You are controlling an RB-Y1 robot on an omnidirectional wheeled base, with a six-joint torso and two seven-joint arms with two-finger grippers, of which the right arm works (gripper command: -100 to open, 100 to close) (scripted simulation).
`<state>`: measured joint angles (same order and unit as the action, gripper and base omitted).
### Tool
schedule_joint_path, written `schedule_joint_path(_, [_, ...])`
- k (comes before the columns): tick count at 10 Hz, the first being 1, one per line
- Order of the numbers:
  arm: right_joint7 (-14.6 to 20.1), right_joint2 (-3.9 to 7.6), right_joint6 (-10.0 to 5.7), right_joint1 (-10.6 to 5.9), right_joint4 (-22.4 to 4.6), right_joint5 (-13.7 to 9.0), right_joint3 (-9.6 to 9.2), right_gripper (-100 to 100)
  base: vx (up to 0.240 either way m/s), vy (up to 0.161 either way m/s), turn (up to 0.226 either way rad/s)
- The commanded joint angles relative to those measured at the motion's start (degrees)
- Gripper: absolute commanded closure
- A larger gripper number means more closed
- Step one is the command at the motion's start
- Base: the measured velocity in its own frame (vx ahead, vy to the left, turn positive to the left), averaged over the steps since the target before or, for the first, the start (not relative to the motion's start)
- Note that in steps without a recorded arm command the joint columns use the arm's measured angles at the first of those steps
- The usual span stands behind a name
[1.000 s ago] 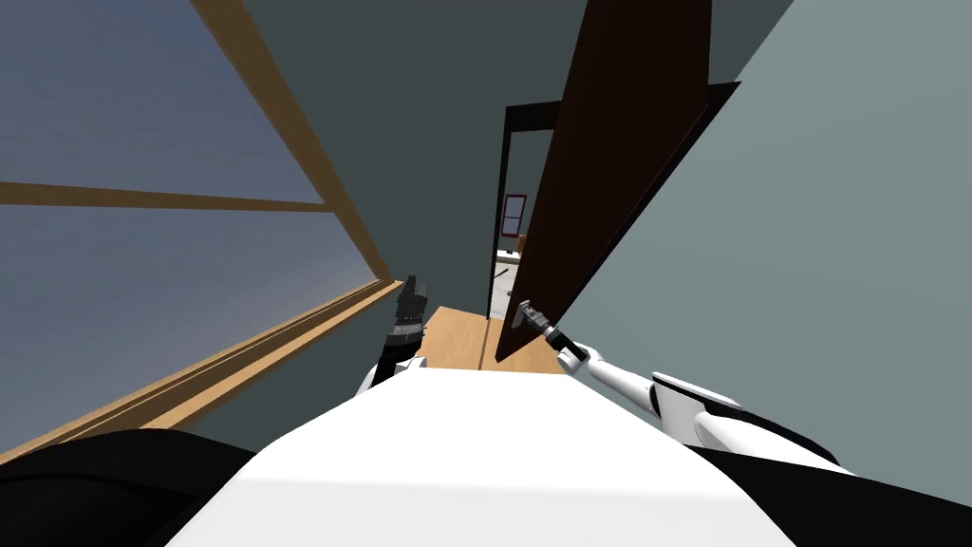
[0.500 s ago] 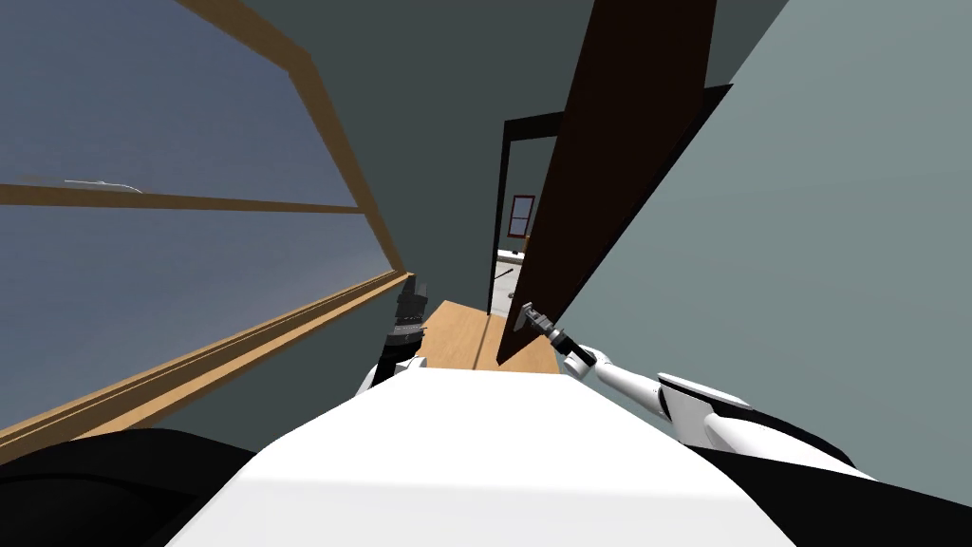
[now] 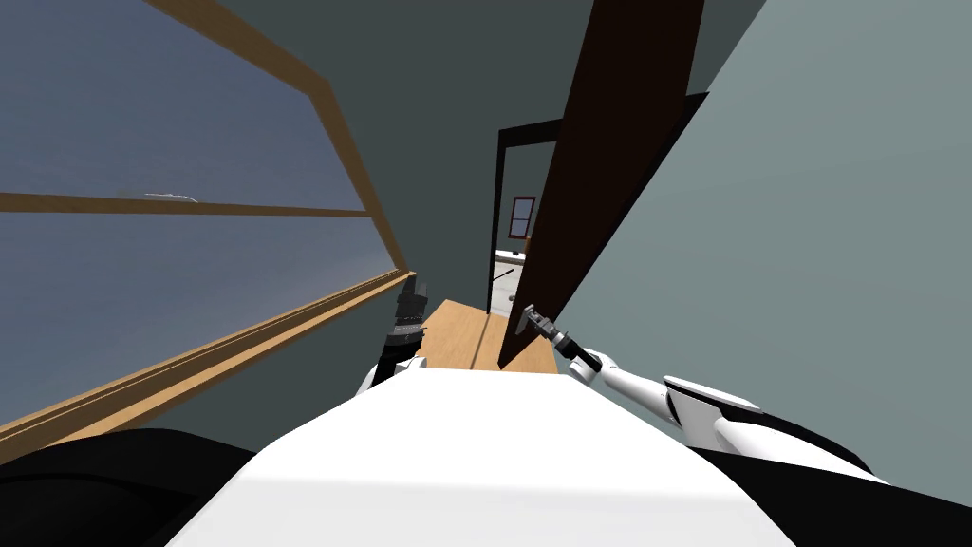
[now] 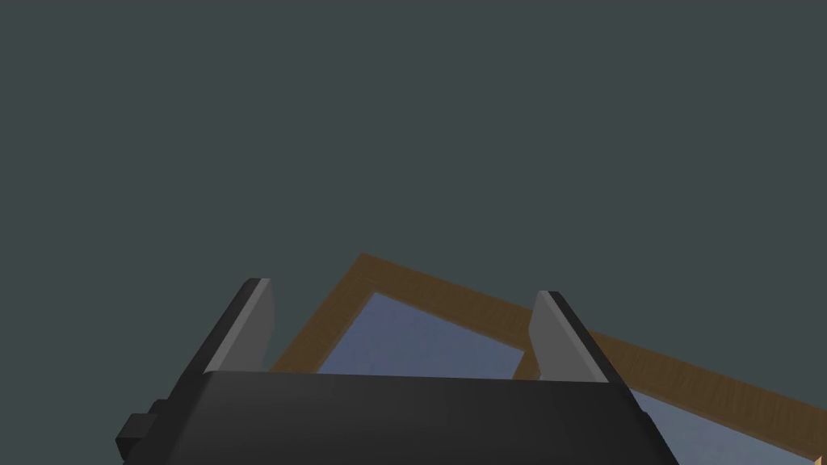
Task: Pull the door open
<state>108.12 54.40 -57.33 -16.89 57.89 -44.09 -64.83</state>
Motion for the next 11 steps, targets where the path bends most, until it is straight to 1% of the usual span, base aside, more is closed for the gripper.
schedule_joint_path(1, [0.2, -0.04, -2.21, 0.68, -0.4, 0.6, -0.76, 100, 0.041, 0.049, -0.039])
schedule_joint_path(3, [0.4, 0.12, -3.83, 1.12, -1.0, 1.0, -1.28, 100, 0.041, 0.039, -0.022])
schedule_joint_path(4, [0.7, 0.30, -5.57, 1.60, -1.6, 1.4, -1.83, 100, 0.031, 0.039, -0.017])
schedule_joint_path(8, [1.2, 0.72, -9.51, 2.70, -2.9, 2.4, -3.09, 100, 0.021, 0.029, -0.014])
schedule_joint_path(9, [1.5, 0.97, -11.63, 3.30, -3.7, 2.9, -3.76, 100, 0.019, 0.037, -0.028])
schedule_joint_path(10, [1.5, 0.97, -11.63, 3.30, -3.7, 2.9, -3.76, 100, 0.020, 0.029, -0.025])
schedule_joint_path(11, [1.7, 1.11, -12.74, 3.62, -4.1, 3.2, -4.12, 100, 0.018, 0.024, -0.013])
